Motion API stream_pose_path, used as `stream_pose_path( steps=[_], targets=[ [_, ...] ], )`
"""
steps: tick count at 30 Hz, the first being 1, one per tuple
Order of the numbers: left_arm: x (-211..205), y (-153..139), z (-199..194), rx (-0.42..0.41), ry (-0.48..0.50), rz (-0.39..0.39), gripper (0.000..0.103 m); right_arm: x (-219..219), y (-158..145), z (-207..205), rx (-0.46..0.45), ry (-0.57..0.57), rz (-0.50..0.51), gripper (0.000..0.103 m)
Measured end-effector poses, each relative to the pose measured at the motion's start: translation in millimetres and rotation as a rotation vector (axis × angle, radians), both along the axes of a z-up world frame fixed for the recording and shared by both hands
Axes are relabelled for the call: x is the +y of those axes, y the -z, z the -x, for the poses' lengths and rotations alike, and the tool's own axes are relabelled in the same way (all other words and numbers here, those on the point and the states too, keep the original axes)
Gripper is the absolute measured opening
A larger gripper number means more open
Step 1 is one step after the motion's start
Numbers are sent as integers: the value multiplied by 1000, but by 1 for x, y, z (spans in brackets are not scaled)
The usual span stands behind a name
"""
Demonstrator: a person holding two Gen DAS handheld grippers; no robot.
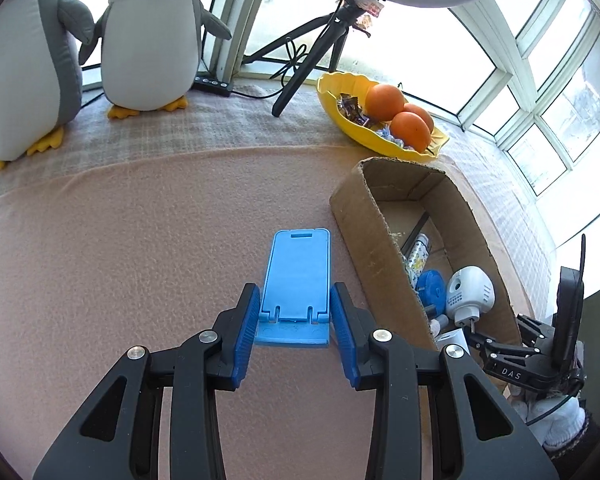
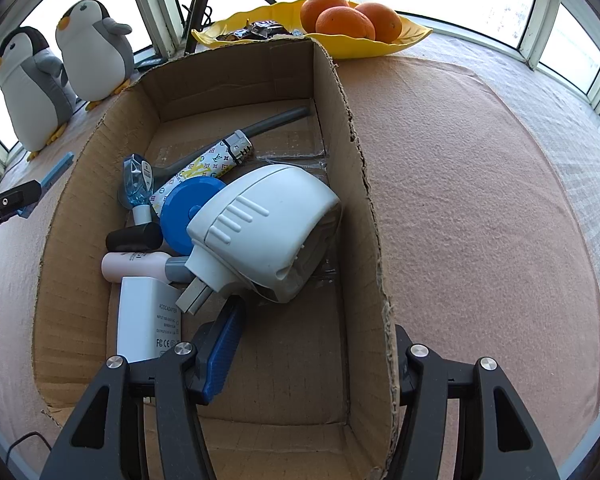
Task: Organize rigid objects
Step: 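Lift the blue phone stand and carry it over the box, then lower the phone stand into the box and open the left tool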
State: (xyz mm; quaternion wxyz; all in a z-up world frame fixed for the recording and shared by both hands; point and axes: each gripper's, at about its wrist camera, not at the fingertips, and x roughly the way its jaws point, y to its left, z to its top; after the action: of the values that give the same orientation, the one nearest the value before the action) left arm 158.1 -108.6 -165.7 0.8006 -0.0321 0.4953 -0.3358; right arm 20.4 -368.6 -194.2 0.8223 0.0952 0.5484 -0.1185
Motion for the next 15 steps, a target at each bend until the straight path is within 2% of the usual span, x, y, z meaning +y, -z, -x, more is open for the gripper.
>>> stream_pose_path(
  steps=[7, 15],
  targets=[
    [-36, -26, -4, -50, 62, 21, 35, 0, 0, 0, 0, 0, 0, 55],
    [-103, -24, -2, -76, 162, -32, 35, 0, 0, 0, -1, -1, -1, 55]
  ],
)
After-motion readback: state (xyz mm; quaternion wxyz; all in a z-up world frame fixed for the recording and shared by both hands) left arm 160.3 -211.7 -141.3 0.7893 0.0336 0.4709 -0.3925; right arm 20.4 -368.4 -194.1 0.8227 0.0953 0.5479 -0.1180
